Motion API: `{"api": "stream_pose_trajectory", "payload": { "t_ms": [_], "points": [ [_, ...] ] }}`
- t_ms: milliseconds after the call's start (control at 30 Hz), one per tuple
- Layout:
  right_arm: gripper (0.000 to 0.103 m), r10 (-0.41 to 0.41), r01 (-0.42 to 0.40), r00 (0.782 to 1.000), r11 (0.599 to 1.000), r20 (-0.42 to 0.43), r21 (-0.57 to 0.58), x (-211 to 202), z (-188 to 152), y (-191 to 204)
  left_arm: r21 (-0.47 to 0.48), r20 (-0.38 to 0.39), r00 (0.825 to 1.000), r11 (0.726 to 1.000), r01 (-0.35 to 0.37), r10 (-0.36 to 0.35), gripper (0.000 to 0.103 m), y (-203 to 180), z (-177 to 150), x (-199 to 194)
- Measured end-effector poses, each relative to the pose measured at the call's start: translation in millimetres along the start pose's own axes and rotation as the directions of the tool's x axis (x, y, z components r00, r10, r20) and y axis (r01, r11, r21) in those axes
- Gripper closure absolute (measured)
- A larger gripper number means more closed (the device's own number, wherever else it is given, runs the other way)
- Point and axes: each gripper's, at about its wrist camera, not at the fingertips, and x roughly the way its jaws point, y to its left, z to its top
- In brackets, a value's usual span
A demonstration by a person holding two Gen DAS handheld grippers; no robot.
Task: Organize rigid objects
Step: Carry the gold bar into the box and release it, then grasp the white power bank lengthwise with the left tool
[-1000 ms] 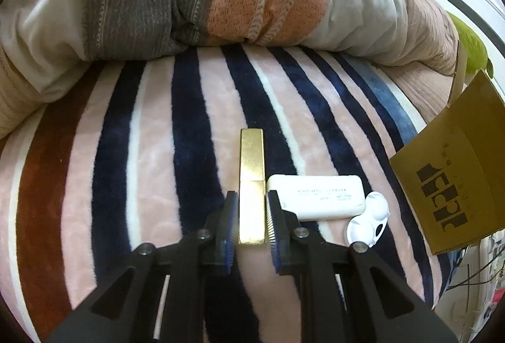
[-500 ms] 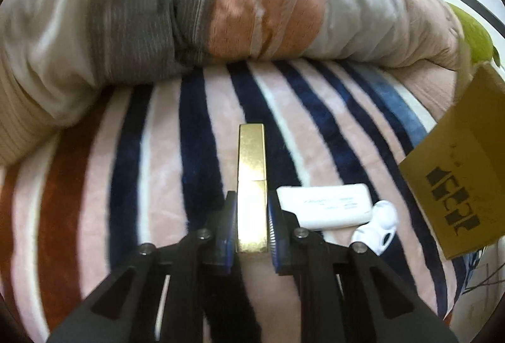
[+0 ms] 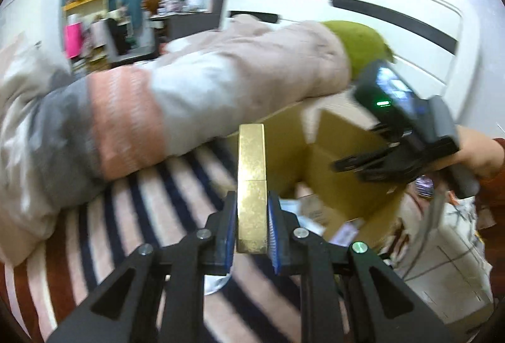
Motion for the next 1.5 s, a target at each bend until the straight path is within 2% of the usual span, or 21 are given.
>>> {"api": "stream_pose_trajectory", "payload": {
  "t_ms": [100, 233, 367, 600, 667, 733, 833, 967, 1067, 1167, 1267, 1300, 1367, 1433, 1500],
  "points": [
    [0.091, 0.001, -0.001, 1.0, 1.0, 0.0, 0.0, 0.1, -0.3, -0.6, 0.049, -0.027, 0.999, 0.998, 0.027, -0.025, 0.088, -28.5, 10.9, 13.6],
    [0.091, 0.01, -0.011, 1.0, 1.0, 0.005, 0.007, -0.7, -0.9, -2.0, 0.069, -0.071, 0.997, 0.997, 0.046, -0.041, 0.088, -51.4, 17.3, 34.5],
    [0.091, 0.014, -0.014, 1.0, 1.0, 0.006, 0.005, -1.0, -1.7, -4.4, 0.05, -0.122, 0.99, 0.996, 0.078, -0.072, 0.088, -60.0, 16.8, 53.6],
    [0.091, 0.013, -0.013, 1.0, 1.0, 0.004, 0.0, -0.6, -2.0, -6.1, 0.021, -0.145, 0.986, 0.996, 0.091, -0.087, 0.088, -57.5, 12.2, 70.6],
    [0.091, 0.014, -0.014, 1.0, 1.0, -0.001, -0.003, 0.6, -2.1, -6.6, 0.016, -0.148, 0.985, 0.996, 0.092, -0.089, 0.081, -55.8, 11.2, 71.9],
    [0.091, 0.01, -0.01, 1.0, 1.0, 0.0, -0.006, 1.1, -2.5, -6.2, 0.012, -0.135, 0.987, 0.996, 0.087, -0.084, 0.061, -52.4, 10.5, 68.4],
    [0.091, 0.011, -0.011, 1.0, 1.0, 0.0, -0.005, 1.2, -3.5, -5.1, -0.007, -0.074, 0.994, 0.997, 0.077, -0.078, 0.039, -38.1, 10.4, 47.9],
    [0.091, 0.011, -0.011, 1.0, 1.0, -0.003, -0.002, 2.0, -3.3, -5.8, -0.053, 0.014, 0.999, 0.998, 0.029, -0.028, 0.027, -1.6, 1.1, 9.6],
    [0.091, 0.012, -0.012, 1.0, 1.0, -0.002, 0.0, 1.7, -3.3, -6.2, -0.102, 0.025, 0.999, 0.994, -0.026, 0.029, 0.023, 34.0, -16.1, -9.4],
    [0.091, 0.009, -0.009, 1.0, 1.0, -0.004, 0.001, 1.6, -3.3, -6.0, -0.153, -0.022, 0.996, 0.984, -0.086, 0.084, 0.023, 70.1, -42.7, -9.4],
    [0.091, 0.008, -0.008, 1.0, 1.0, -0.005, -0.001, 1.2, -3.0, -5.3, -0.138, -0.088, 0.988, 0.981, -0.137, 0.126, 0.023, 90.6, -68.2, 9.2],
    [0.091, 0.007, -0.007, 1.0, 1.0, -0.005, -0.002, 1.2, -3.0, -4.9, -0.143, -0.134, 0.981, 0.977, -0.156, 0.137, 0.023, 100.5, -79.3, 21.1],
    [0.091, 0.002, -0.002, 1.0, 1.0, -0.007, -0.004, 1.3, -2.8, -4.3, -0.196, -0.204, 0.971, 0.966, -0.168, 0.127, 0.023, 115.1, -95.8, 40.3],
    [0.091, 0.001, -0.001, 1.0, 1.0, -0.008, -0.005, 1.5, -2.6, -3.7, -0.213, -0.233, 0.966, 0.964, -0.16, 0.109, 0.023, 121.4, -108.4, 55.8],
    [0.091, 0.002, -0.002, 1.0, 1.0, -0.009, -0.005, 1.5, -2.4, -3.5, -0.179, -0.254, 0.955, 0.963, -0.201, 0.152, 0.023, 125.0, -117.0, 68.6]
  ]
}}
